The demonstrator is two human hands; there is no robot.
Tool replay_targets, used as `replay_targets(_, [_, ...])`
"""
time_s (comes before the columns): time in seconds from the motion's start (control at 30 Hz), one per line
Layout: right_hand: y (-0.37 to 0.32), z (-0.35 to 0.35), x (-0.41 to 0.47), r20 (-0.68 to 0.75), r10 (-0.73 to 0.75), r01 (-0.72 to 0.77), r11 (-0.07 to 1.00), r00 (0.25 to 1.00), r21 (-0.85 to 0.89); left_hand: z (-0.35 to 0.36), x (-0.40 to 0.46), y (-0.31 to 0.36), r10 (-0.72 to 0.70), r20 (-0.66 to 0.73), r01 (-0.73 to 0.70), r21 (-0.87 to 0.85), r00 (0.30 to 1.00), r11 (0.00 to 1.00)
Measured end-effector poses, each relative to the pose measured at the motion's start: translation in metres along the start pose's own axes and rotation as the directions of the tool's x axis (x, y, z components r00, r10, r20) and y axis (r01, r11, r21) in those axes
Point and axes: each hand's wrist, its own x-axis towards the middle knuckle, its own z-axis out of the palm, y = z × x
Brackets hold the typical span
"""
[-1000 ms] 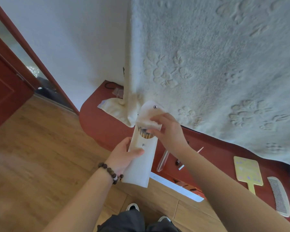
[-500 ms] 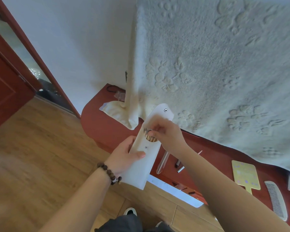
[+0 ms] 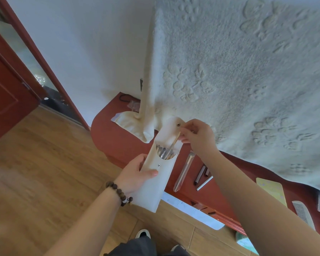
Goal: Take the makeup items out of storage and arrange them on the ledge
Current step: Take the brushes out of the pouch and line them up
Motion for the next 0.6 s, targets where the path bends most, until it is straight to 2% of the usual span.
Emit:
replay_targets(0.33, [0.016, -0.028, 0.026, -0.200, 0.138, -0.110, 0.983, 0.970, 0.145, -0.031, -0.003, -0.030, -0.129, -0.164, 0.131, -0.001, 0.978, 0.991])
replay_targets(0.43, [0.029, -0.029, 0.030, -0.157, 0.185, -0.170, 0.980, 0.970, 0.107, -0.038, -0.003, -0.035, -0.167, -0.221, 0.159, -0.050, 0.961, 0.986])
replay_targets(0.6, [0.062, -0.004, 0.041, -0.014, 0.279, -0.279, 0.959, 0.960, -0.043, -0.040, -0.002, -0.035, -0.180, -0.227, 0.168, -0.072, 0.957, 0.983])
